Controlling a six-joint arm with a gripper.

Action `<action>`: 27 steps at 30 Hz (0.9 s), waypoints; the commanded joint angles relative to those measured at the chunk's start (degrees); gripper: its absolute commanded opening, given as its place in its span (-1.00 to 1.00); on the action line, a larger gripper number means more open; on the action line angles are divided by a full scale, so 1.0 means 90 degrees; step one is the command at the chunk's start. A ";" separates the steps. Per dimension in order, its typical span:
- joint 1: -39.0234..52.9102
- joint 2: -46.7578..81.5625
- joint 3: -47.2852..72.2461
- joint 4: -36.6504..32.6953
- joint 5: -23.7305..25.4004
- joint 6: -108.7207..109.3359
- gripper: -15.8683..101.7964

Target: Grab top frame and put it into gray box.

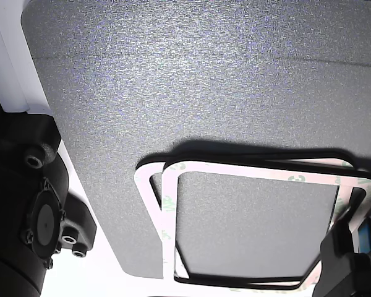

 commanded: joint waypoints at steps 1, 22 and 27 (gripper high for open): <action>-0.0059 0.0176 -0.0088 -0.0059 -0.0010 0.0020 -0.10; -0.0234 0.0273 -0.1875 0.1357 0.0195 -0.0293 -0.91; -0.0908 0.0186 -0.3047 0.1592 0.0303 0.0293 -0.91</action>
